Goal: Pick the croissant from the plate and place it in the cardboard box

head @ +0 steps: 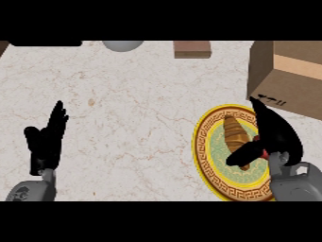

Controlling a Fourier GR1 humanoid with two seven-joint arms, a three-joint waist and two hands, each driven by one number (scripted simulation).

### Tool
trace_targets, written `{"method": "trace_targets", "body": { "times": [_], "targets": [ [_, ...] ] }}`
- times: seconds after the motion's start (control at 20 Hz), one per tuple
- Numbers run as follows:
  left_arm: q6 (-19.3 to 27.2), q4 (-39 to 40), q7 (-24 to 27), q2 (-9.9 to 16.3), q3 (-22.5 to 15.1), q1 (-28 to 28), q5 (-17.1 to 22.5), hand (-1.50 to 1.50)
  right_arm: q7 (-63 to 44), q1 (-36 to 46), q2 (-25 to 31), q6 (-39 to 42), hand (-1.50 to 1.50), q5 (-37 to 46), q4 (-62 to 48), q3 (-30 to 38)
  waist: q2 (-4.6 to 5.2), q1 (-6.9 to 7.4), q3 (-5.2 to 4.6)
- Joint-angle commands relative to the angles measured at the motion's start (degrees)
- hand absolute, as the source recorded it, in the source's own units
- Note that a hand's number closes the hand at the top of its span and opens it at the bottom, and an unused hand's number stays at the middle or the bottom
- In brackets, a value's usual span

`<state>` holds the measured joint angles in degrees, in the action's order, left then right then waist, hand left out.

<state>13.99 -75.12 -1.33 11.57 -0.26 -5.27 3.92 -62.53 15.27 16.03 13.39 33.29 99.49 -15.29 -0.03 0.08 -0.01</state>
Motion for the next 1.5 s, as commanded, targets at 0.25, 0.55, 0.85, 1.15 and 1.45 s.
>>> {"method": "trace_targets", "body": {
  "times": [0.25,0.55,0.85,1.15,1.45],
  "targets": [
    [0.1,0.4,-0.1,-2.0,-0.3,-1.0,-1.7,0.0,-5.3,2.9,-3.8,4.8,-1.5,2.9,-4.5,1.4,0.0,-0.03,-0.01],
    [-2.2,-3.2,-1.1,-0.2,2.1,2.0,-0.8,0.0,0.8,3.4,-6.6,1.6,-1.5,6.5,-11.9,3.7,0.01,0.19,0.01],
    [0.5,-1.7,-1.5,-3.3,1.0,0.9,-4.0,0.0,6.7,0.1,-5.7,1.6,-1.5,7.5,-12.4,6.1,0.0,-0.05,0.01],
    [-2.0,1.6,2.3,-2.7,2.2,0.7,-4.1,0.0,14.8,1.5,-7.9,-5.1,1.5,12.9,-17.1,3.4,0.07,0.06,0.01],
    [-4.2,-3.0,0.1,-0.7,4.0,2.8,-2.3,0.0,17.6,-0.9,-5.8,-2.1,1.5,15.8,-12.0,0.2,-0.13,-0.04,0.0]
  ]
}}
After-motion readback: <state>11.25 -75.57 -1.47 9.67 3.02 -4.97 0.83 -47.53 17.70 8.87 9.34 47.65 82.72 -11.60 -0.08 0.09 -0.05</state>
